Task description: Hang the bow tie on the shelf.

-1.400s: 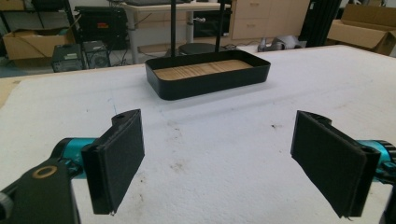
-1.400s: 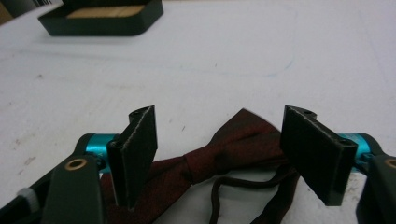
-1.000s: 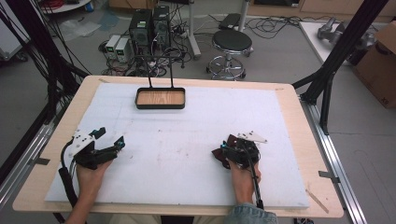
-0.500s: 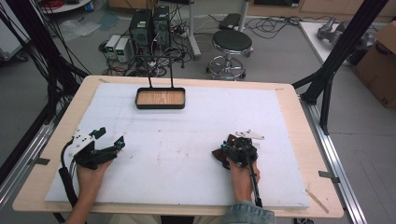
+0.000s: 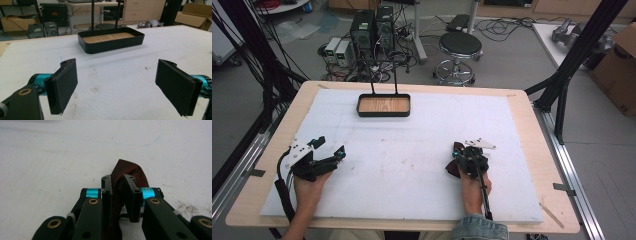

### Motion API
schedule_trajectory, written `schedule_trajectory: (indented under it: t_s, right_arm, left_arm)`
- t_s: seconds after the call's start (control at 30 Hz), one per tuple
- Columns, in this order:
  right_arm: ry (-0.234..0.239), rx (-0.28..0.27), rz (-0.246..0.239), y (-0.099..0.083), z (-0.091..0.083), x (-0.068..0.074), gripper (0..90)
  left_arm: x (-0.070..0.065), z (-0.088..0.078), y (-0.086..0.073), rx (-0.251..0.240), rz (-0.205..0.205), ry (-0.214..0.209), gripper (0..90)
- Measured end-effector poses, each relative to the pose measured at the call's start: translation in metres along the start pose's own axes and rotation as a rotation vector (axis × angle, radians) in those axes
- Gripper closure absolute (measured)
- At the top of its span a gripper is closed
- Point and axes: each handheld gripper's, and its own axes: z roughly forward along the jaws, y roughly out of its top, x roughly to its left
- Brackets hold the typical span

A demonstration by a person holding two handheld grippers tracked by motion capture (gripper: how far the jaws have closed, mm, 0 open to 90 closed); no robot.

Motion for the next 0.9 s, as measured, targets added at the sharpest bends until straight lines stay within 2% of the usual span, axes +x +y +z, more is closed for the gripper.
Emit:
schedule_trajectory:
  t_s: [0.07,0.13,0.33,0.47,0.7,0.8,0.9]
  right_arm:
    - [-0.002,-0.009,-0.005,0.0,-0.001,0.0,78.7]
    - [-0.001,-0.049,-0.018,0.002,-0.006,-0.001,78.9]
    - [0.007,-0.099,-0.019,0.009,-0.014,-0.001,78.9]
    - [0.007,-0.143,-0.042,0.023,-0.019,0.003,78.9]
    - [0.023,-0.172,-0.062,0.04,-0.02,0.009,78.9]
    - [0.048,-0.197,-0.085,0.052,-0.02,0.014,78.8]
    - [0.06,-0.21,-0.087,0.058,-0.019,0.016,78.8]
  left_arm:
    - [0.0,0.0,0.0,-0.001,0.0,0.001,18.1]
    - [0.0,0.0,0.0,-0.001,0.0,0.001,18.2]
    - [0.0,0.0,0.0,-0.001,0.0,0.001,18.2]
    - [0.0,0.0,0.0,-0.001,-0.001,-0.001,18.2]
    - [0.0,0.0,0.0,-0.003,-0.001,-0.001,18.1]
    - [0.0,0.0,0.0,-0.006,-0.005,0.0,18.2]
    - [0.001,0.0,0.0,-0.005,-0.005,0.0,18.2]
